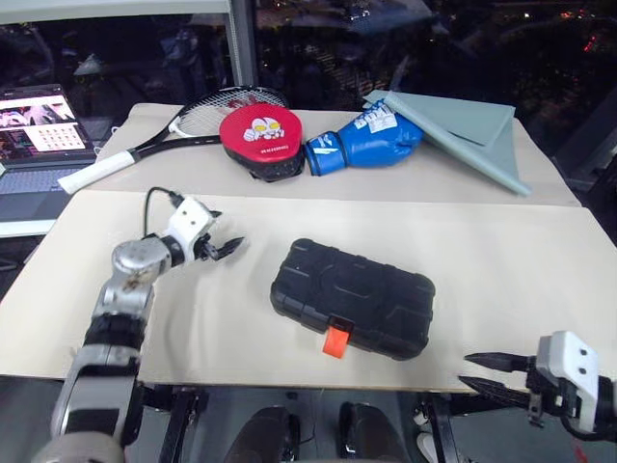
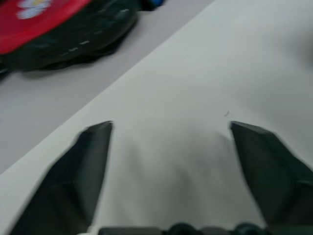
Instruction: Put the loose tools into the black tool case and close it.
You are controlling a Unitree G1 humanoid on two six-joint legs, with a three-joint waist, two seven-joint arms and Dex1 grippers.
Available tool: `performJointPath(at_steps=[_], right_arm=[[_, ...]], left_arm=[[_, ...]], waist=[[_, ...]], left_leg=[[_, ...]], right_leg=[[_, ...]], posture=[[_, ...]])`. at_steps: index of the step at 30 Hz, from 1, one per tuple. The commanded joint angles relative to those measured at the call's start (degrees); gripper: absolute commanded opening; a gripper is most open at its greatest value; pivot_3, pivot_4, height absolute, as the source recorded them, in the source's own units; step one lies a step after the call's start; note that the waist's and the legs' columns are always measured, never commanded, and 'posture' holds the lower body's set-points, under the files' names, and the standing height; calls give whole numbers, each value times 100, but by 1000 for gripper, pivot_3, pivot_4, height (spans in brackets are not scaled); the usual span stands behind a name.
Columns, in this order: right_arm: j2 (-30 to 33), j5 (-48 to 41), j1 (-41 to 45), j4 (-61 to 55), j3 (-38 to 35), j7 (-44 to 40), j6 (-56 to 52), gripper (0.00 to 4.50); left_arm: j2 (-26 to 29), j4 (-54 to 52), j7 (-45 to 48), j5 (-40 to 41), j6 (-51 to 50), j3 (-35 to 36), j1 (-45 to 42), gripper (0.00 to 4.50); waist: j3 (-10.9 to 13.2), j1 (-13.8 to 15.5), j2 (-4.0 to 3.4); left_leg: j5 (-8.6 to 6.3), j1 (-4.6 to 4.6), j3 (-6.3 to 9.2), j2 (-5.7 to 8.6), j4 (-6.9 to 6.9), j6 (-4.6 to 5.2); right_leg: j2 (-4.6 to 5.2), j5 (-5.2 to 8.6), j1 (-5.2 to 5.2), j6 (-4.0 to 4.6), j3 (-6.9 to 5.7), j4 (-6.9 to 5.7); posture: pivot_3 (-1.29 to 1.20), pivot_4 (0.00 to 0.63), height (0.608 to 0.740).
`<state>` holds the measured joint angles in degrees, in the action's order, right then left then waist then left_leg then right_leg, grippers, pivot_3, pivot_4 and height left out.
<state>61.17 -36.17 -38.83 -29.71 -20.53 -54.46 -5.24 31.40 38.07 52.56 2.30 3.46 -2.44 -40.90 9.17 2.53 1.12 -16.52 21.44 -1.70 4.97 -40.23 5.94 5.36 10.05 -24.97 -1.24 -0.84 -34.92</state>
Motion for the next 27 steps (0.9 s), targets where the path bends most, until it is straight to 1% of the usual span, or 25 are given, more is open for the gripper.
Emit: performJointPath(at_steps=[1,2,4,6,7,9,11,14,18,22,25,27], right_arm=[[-116,221,298,-483,526,36,-360,168],[-144,351,402,-538,699,38,-404,0],[-201,545,625,-628,1037,22,-508,0],[-256,758,830,-678,1326,13,-559,0],[-297,868,943,-682,1458,18,-581,0],[-381,1016,1189,-654,1664,55,-664,0],[-455,1111,1371,-619,1768,77,-742,0],[-635,1706,1925,-340,2095,414,-869,0],[-859,2048,2365,15,2031,675,-900,0],[-1013,2338,2798,458,1863,884,-866,0],[-1137,2493,3129,832,1783,1029,-825,0],[-1228,2498,3280,987,1740,1062,-828,0]], left_arm=[[-280,721,467,-192,369,-364,-785,2295],[-383,956,549,-257,429,-456,-1003,1989],[-605,1444,600,-409,705,-603,-1425,1218],[-815,1840,645,-494,879,-682,-1758,594],[-911,2010,663,-537,964,-713,-1893,116],[-1061,2263,730,-612,1098,-773,-2090,37],[-1138,2410,819,-660,1174,-803,-2190,37],[-1329,2355,1398,-701,1207,-967,-2212,37],[-1285,2062,2038,-717,1283,-1147,-2011,37],[-1058,1374,2904,-613,1106,-1348,-1581,37],[-796,400,3538,-393,538,-1462,-1123,37],[-642,-250,3779,-259,130,-1513,-851,37]], waist=[[-1,20,1],[-1,29,2],[-1,35,4],[-1,26,5],[0,21,5],[1,-4,7],[2,-22,9],[8,-40,19],[10,-29,22],[9,-63,21],[8,-93,19],[7,-116,17]], left_leg=[[10,21,-1,3,-1,-18],[11,52,-1,8,-6,-19],[11,88,1,17,-20,-16],[11,108,-1,25,-26,-14],[11,127,-1,26,-40,-12],[10,166,0,26,-66,-10],[11,170,-1,26,-73,-10],[10,168,-2,23,-74,-11],[12,170,0,19,-83,-13],[10,168,-4,21,-89,-9],[9,166,-4,21,-93,-7],[9,166,-2,21,-95,-7]], right_leg=[[3,-1,-9,-1,-1,0],[5,-4,-23,-4,-1,-3],[7,-9,-51,-9,-4,-5],[10,-13,-70,-16,-5,-3],[10,-15,-86,-18,-5,-4],[7,-18,-119,-24,-7,-9],[7,-20,-120,-26,-7,-9],[7,-27,-117,-23,-4,-10],[6,-39,-117,-19,-5,-13],[7,-44,-114,-23,1,-14],[8,-45,-112,-24,2,-14],[7,-46,-112,-23,2,-14]], posture=[[0,150,732],[0,150,732],[0,150,732],[0,150,732],[0,150,732],[0,150,732],[0,150,732],[0,150,732],[0,150,732],[0,150,732],[0,150,732],[0,150,732]])
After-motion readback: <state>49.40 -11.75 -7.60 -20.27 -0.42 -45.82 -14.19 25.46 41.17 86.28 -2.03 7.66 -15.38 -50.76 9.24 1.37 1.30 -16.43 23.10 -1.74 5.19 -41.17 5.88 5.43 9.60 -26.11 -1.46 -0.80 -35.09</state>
